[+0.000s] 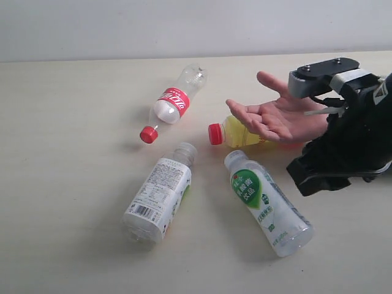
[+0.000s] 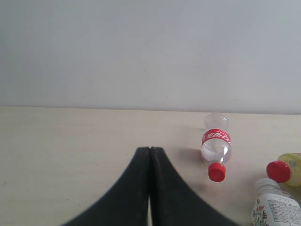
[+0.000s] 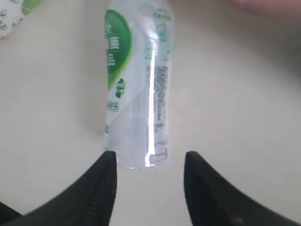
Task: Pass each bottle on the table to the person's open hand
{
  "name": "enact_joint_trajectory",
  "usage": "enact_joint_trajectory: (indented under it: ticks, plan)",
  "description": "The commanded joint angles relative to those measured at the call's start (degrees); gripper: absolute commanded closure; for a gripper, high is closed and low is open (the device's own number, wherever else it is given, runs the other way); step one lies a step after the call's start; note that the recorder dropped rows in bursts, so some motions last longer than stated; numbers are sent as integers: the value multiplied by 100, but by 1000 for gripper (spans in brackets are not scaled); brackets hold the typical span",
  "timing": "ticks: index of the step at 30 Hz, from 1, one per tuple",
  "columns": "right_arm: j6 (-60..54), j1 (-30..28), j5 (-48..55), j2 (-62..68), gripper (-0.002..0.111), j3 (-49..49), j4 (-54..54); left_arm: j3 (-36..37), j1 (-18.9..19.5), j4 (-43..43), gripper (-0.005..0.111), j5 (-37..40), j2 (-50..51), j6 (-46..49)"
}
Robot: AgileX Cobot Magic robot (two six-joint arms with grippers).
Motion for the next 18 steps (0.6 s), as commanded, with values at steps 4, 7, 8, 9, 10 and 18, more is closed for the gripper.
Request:
enact_joint_trajectory:
  ticks: [4, 7, 8, 9, 10, 18]
  plan:
    - [-464, 403, -52, 360, 51, -57, 336, 19, 2, -29, 107, -54, 11, 13]
    - [-464, 417, -52, 370, 51, -57, 315, 19, 2, -29, 107, -54, 11, 13]
    - [-449, 417, -52, 370, 51, -57, 316, 19, 2, -29, 107, -54, 11, 13]
    - [-449, 417, -52, 370, 51, -57, 301, 19, 2, -29, 107, -54, 11, 13]
    - [-449, 417, -113, 383, 51, -57, 304, 19, 2, -29, 107, -54, 11, 13]
    - [-159, 417, -324, 917, 43, -354, 152, 19, 2, -29, 107, -54, 11, 13]
